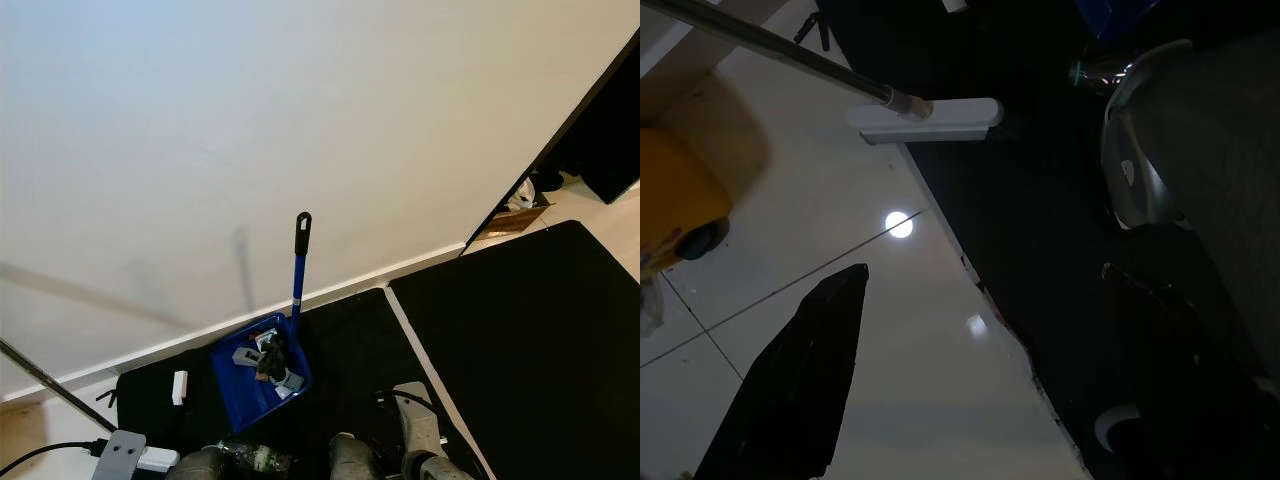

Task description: Sweep floor

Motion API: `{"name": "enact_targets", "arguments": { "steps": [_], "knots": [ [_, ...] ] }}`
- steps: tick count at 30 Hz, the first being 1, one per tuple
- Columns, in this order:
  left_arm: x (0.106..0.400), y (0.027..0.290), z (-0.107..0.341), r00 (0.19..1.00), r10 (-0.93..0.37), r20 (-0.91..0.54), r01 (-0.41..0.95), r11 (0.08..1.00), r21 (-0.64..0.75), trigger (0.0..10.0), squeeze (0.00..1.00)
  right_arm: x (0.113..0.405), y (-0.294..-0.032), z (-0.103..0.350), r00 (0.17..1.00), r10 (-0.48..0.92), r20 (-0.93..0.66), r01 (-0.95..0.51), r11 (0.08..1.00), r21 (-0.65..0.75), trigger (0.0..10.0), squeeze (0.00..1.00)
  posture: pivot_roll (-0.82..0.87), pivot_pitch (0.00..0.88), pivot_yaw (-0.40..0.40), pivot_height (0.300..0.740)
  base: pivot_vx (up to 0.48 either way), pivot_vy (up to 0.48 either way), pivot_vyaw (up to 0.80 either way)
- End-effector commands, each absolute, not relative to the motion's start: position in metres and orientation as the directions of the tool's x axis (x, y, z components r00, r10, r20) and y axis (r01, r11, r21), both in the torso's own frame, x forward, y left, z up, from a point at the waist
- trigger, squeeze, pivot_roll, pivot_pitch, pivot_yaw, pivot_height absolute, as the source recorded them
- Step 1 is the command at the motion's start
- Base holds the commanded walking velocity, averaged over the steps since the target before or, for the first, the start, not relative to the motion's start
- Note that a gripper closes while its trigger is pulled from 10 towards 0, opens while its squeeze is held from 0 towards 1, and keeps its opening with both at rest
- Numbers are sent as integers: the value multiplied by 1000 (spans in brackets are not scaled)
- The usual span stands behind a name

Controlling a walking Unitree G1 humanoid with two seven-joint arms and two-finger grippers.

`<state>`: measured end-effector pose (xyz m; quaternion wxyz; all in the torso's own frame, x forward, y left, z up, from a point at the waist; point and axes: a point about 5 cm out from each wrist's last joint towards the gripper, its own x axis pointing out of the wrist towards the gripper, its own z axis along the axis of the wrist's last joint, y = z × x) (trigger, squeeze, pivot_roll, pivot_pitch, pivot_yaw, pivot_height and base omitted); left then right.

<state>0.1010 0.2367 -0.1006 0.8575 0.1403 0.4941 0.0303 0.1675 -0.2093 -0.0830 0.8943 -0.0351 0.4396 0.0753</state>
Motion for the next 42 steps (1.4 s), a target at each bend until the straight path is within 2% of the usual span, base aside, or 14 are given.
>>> {"name": "enact_targets", "arguments": {
  "steps": [1,42],
  "knots": [
    [93,233,-104,482,183,-857,82,964,252,10000,0,159,-212,-87,576,93,-812,-151,988,6,10000,0,14,142,-38,740,0,0,0],
    [94,233,-104,484,181,-856,86,964,253,10000,0,162,-211,-85,583,100,-806,-164,986,4,10000,0,13,135,-39,740,0,0,0]
  ]
}}
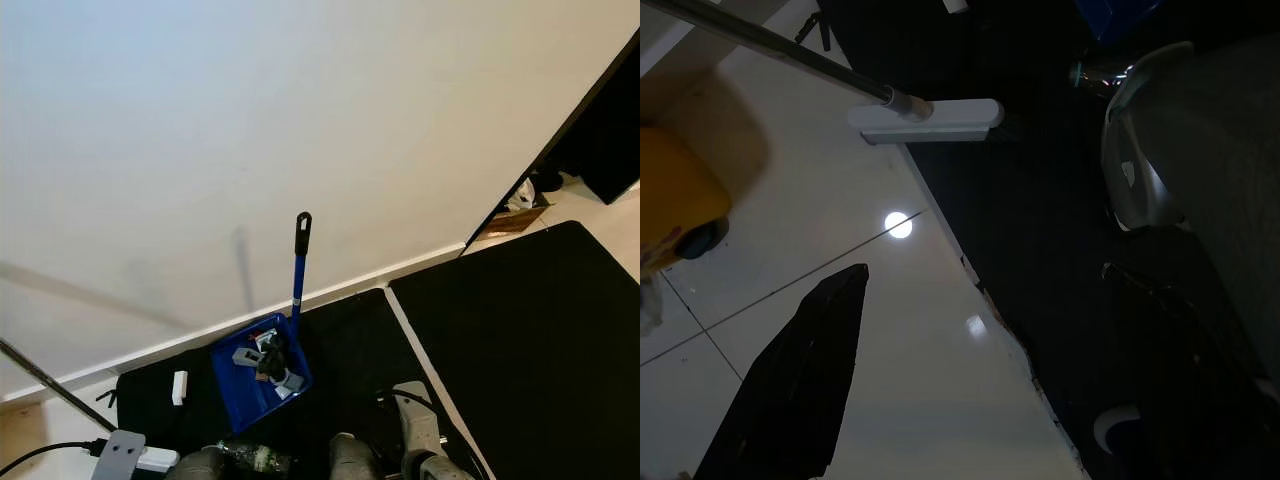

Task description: Sweep floor

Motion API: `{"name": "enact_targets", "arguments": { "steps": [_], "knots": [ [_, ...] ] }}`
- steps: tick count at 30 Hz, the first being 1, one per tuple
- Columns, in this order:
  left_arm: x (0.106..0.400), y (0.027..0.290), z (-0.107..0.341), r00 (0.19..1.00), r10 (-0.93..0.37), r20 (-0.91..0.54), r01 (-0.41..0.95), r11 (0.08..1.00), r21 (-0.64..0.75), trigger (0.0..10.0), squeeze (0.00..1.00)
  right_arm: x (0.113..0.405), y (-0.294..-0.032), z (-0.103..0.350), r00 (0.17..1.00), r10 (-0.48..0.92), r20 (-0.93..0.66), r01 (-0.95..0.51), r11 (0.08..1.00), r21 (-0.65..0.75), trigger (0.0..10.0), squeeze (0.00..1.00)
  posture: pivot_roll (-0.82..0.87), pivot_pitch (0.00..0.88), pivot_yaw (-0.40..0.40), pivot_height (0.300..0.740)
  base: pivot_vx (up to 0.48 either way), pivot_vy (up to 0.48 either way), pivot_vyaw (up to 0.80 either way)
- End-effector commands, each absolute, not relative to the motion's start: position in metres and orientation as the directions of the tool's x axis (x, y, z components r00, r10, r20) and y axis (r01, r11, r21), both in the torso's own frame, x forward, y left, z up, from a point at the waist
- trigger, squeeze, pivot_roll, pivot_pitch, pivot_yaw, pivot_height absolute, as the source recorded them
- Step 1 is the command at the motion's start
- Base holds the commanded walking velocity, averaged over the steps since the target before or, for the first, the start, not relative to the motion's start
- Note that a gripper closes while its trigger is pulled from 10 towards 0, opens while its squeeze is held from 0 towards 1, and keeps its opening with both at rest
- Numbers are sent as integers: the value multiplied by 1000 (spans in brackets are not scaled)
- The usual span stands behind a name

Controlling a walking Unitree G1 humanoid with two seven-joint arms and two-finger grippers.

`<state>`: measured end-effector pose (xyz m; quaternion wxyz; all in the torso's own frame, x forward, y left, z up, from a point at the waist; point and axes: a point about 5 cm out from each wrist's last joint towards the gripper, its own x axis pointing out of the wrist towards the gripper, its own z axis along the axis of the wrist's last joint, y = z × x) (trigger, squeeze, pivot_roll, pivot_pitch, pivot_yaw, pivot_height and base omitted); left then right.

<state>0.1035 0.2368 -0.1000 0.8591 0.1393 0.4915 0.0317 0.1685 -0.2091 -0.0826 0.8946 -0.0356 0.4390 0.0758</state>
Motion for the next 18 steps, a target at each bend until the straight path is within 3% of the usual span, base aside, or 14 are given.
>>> {"name": "enact_targets", "arguments": {
  "steps": [1,18],
  "knots": [
    [94,233,-104,484,181,-856,86,964,253,10000,0,161,-211,-86,583,101,-806,-165,986,4,10000,0,13,135,-39,740,0,0,0],
    [94,233,-104,484,183,-855,82,964,253,10000,0,162,-210,-85,587,101,-803,-157,988,10,10000,0,14,140,-36,740,0,0,0]
  ]
}}
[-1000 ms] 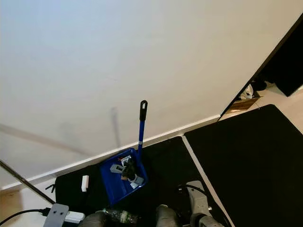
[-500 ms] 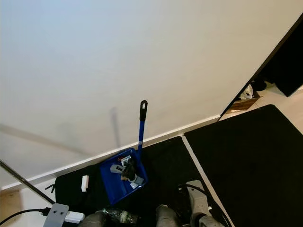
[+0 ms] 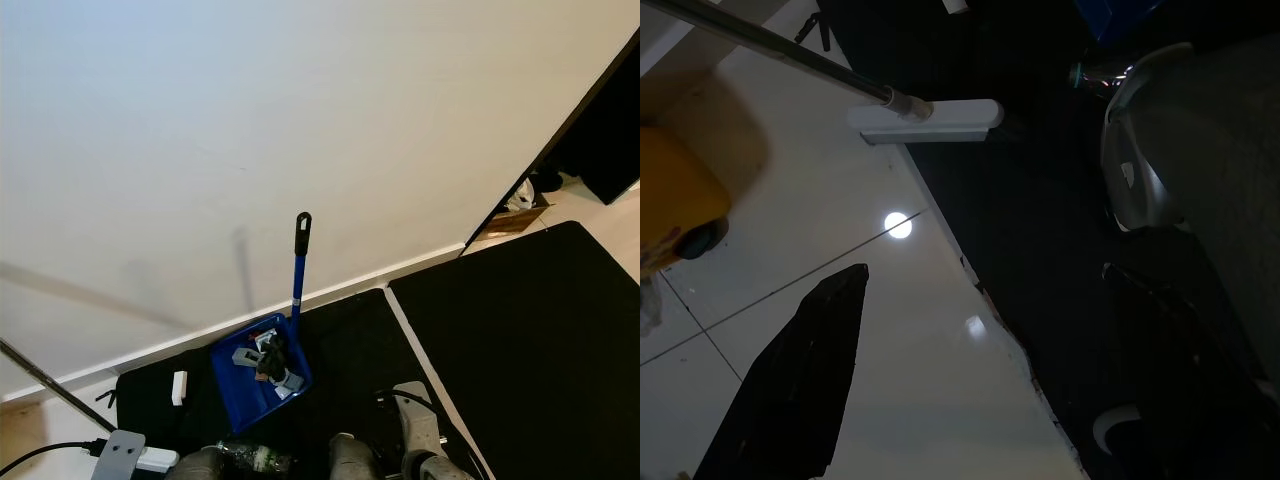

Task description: Sweep floor

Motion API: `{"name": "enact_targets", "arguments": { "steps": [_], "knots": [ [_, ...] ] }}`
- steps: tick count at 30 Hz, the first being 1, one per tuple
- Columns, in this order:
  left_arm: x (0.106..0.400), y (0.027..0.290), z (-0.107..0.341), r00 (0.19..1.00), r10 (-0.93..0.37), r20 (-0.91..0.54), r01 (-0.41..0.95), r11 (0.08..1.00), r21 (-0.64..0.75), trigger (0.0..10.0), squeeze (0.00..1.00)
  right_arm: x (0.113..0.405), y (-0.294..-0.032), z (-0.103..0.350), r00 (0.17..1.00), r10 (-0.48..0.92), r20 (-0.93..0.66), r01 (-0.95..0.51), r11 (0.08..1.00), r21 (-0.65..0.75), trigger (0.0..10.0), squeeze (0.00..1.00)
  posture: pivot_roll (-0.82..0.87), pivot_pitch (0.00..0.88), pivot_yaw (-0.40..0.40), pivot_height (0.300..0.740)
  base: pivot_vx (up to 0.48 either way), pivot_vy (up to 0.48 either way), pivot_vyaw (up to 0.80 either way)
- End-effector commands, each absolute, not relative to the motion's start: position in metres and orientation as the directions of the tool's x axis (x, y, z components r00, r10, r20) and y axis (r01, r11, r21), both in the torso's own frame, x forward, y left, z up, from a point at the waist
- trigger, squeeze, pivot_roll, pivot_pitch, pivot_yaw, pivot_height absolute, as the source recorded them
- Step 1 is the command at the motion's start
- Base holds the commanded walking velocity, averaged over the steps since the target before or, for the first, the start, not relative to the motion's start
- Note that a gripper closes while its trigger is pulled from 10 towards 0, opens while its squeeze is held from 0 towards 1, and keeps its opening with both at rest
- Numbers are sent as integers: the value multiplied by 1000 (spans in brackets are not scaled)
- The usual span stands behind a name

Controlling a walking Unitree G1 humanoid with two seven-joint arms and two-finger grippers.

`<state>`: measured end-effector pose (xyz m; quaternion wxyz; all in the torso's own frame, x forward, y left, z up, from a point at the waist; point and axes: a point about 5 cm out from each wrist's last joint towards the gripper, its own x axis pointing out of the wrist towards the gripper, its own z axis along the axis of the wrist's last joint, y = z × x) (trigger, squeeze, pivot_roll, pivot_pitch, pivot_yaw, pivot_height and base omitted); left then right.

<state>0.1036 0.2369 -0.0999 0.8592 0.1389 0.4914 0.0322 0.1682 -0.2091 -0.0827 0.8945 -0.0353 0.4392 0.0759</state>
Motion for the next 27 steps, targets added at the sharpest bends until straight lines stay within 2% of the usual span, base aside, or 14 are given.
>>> {"name": "enact_targets", "arguments": {
  "steps": [1,27],
  "knots": [
    [94,233,-104,484,183,-855,82,964,253,10000,0,162,-210,-85,587,101,-803,-156,988,10,10000,0,14,140,-36,740,0,0,0],
    [93,233,-104,482,184,-857,77,965,251,10000,0,157,-212,-87,573,90,-814,-145,989,8,10000,0,14,145,-38,740,0,0,0]
  ]
}}
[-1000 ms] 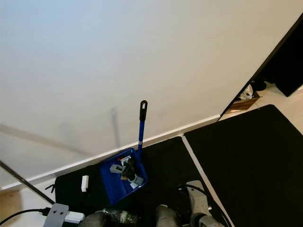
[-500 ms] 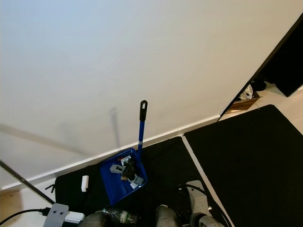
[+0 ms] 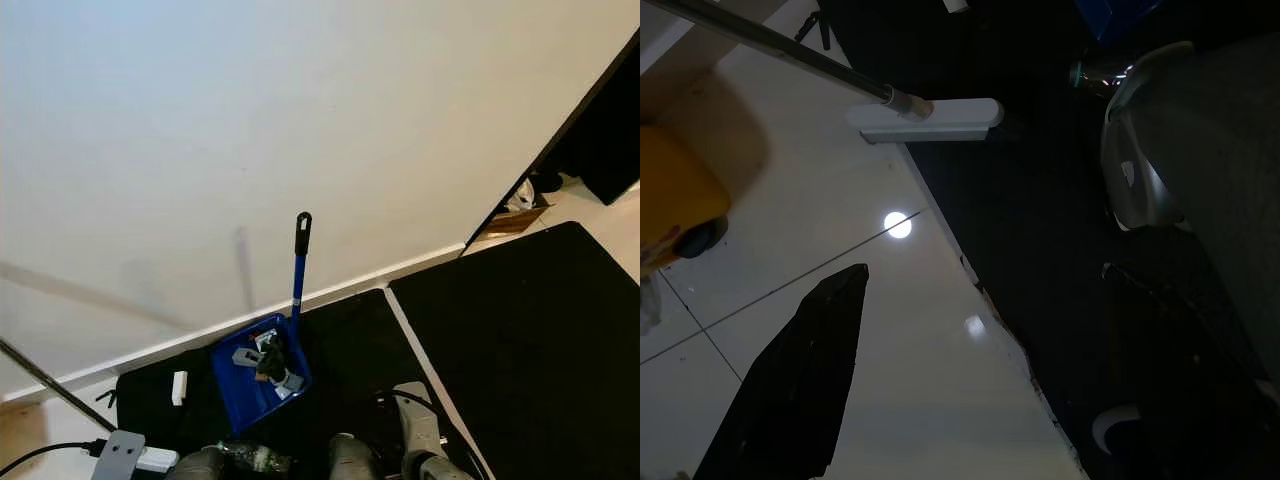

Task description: Sweep floor

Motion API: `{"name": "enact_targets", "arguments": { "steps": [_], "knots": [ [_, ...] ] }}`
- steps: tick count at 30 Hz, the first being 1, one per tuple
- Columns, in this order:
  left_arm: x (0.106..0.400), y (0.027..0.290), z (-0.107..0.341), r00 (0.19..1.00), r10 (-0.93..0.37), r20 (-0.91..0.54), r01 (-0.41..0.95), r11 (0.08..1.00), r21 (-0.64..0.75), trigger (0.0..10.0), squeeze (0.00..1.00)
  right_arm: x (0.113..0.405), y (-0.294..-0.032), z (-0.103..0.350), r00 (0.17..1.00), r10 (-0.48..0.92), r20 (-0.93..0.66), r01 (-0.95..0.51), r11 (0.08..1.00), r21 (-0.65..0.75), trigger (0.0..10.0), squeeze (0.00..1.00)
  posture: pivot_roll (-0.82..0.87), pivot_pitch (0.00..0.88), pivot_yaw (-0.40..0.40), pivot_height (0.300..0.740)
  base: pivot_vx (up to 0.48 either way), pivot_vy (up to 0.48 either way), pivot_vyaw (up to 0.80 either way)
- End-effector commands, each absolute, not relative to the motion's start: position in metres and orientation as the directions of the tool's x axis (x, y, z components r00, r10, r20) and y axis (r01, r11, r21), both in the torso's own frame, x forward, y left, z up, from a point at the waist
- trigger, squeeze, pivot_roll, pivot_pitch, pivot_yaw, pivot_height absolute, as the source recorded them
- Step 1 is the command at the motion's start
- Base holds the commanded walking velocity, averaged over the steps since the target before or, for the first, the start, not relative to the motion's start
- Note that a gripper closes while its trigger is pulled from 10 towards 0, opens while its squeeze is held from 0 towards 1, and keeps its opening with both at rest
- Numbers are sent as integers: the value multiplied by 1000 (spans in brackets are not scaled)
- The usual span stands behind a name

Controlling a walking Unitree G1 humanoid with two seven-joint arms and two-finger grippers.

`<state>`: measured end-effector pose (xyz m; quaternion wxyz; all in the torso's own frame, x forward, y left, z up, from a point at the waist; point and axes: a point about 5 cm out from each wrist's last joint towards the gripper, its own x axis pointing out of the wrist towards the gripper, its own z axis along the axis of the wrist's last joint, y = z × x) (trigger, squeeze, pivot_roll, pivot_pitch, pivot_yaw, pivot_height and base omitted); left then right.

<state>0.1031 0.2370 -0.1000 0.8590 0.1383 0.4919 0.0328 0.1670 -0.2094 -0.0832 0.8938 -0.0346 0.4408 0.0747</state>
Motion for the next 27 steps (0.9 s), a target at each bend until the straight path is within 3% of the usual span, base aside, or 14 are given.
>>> {"name": "enact_targets", "arguments": {
  "steps": [1,27],
  "knots": [
    [93,233,-104,482,184,-857,77,965,250,10000,0,157,-213,-87,573,90,-815,-145,989,7,10000,0,14,145,-38,740,0,0,0],
    [91,233,-104,480,185,-858,85,963,255,10000,0,157,-212,-87,576,90,-813,-143,990,8,10000,0,13,143,-33,740,0,0,0]
  ]
}}
